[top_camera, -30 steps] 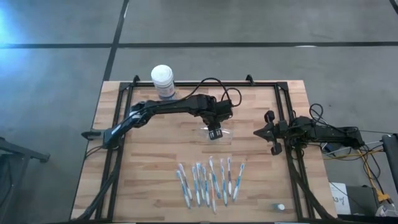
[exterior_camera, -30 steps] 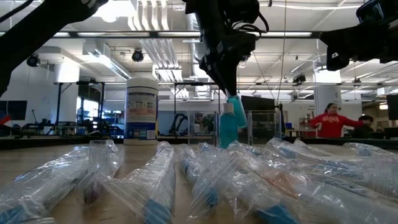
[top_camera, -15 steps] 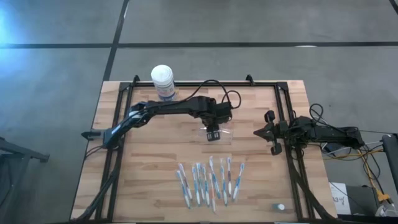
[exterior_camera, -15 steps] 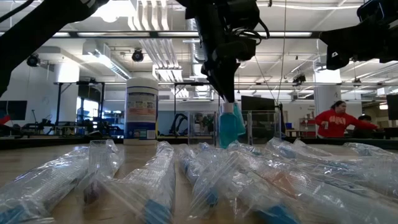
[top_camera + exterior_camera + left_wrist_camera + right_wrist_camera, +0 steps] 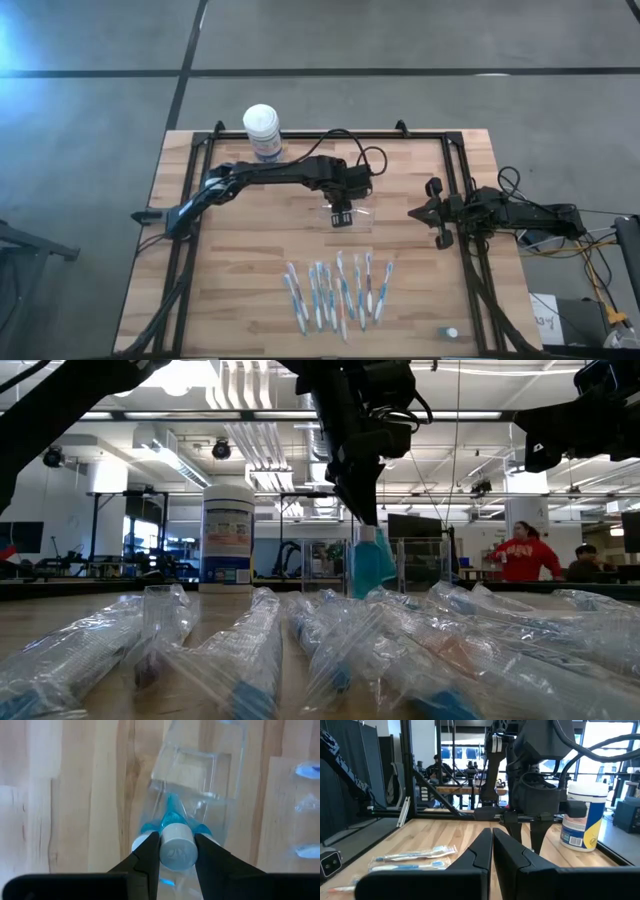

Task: Pick & Place toothbrushing station
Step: Put the blue mouthwash into the transparent organizer

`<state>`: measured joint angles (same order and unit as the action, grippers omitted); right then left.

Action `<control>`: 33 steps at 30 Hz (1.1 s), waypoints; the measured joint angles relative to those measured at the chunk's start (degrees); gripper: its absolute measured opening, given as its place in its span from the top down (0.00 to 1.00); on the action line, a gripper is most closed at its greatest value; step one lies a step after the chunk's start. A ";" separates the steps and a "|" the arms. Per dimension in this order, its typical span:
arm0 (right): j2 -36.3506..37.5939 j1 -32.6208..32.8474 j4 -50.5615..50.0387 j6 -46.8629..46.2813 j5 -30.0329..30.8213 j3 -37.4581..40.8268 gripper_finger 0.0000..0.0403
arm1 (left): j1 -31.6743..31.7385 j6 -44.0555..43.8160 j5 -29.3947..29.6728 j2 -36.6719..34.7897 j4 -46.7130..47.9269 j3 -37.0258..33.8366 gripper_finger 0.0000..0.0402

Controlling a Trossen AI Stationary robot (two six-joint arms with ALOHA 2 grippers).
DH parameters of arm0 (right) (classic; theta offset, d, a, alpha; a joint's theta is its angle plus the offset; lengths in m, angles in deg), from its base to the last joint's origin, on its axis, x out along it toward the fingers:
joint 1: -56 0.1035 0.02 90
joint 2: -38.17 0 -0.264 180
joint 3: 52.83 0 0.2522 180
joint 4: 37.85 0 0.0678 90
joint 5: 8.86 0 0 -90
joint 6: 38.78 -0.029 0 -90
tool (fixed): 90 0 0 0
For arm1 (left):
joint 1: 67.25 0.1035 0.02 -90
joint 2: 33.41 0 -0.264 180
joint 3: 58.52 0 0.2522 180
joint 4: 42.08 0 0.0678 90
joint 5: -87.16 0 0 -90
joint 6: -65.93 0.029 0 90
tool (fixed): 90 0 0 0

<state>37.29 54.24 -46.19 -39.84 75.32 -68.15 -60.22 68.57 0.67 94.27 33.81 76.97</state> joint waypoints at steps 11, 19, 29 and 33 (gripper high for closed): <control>0.00 -0.02 -0.02 0.00 0.00 0.00 0.97 | 0.47 -1.67 0.10 0.19 -1.48 -0.13 0.75; 0.00 0.00 -0.02 0.18 0.00 0.00 0.97 | 0.39 -2.49 -2.66 0.33 -1.56 -0.15 0.66; 0.00 0.00 -0.02 0.17 0.00 0.00 0.97 | 0.31 -3.58 -2.94 0.30 -1.12 -0.15 0.64; 0.00 0.00 -0.02 0.11 0.00 0.00 0.97 | 0.31 -3.35 -2.61 -0.79 -0.42 -0.31 0.64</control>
<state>37.29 54.24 -46.20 -39.73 75.32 -68.15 -59.91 65.22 -1.95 93.48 33.39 76.67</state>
